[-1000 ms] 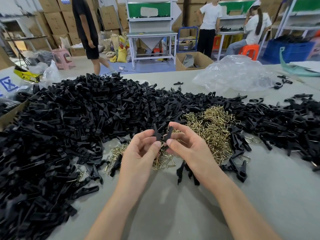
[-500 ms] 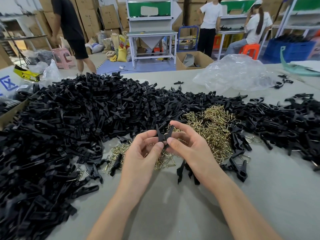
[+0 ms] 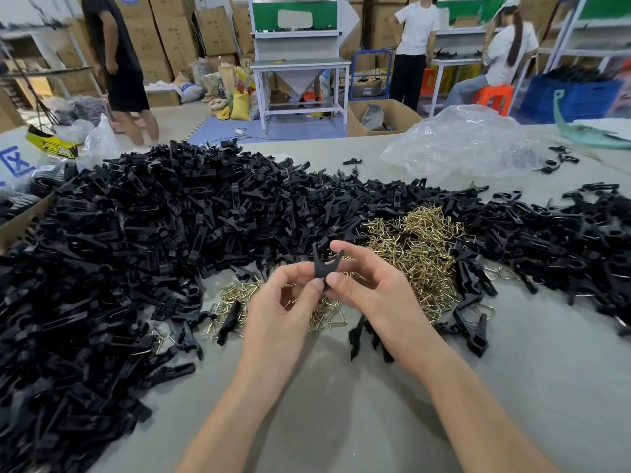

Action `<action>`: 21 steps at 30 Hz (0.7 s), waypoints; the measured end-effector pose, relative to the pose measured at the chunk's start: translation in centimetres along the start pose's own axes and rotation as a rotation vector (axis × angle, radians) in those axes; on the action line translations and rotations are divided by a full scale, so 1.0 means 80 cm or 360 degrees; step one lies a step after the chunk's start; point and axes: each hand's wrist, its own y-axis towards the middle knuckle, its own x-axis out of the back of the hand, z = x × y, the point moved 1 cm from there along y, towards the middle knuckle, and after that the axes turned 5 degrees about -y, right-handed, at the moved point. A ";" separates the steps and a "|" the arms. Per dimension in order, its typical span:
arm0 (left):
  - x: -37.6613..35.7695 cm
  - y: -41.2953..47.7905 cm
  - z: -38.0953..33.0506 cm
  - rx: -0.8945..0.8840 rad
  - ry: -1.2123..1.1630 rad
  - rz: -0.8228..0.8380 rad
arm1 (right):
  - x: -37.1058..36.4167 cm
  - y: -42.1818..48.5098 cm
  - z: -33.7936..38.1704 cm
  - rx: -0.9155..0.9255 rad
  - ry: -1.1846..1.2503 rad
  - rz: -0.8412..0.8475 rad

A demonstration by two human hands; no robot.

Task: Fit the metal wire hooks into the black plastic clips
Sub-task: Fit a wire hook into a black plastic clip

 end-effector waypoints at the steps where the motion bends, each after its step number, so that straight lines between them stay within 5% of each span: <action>1: 0.000 0.000 0.000 0.0002 0.0004 -0.0005 | 0.000 0.000 0.001 0.0005 -0.0026 -0.0001; 9: 0.002 -0.001 -0.003 -0.0135 0.0138 0.0029 | -0.009 -0.003 0.002 0.0076 -0.0245 0.0031; 13: 0.026 0.003 0.002 -0.0352 0.0933 -0.0014 | -0.006 -0.003 0.002 0.0134 -0.0400 -0.0073; 17: 0.037 0.002 0.014 -0.0189 0.1687 0.0364 | -0.002 -0.003 0.000 0.0127 -0.0501 -0.0131; 21: 0.036 0.004 0.019 -0.0165 0.1727 0.0335 | -0.001 -0.002 -0.001 0.0085 -0.0538 -0.0191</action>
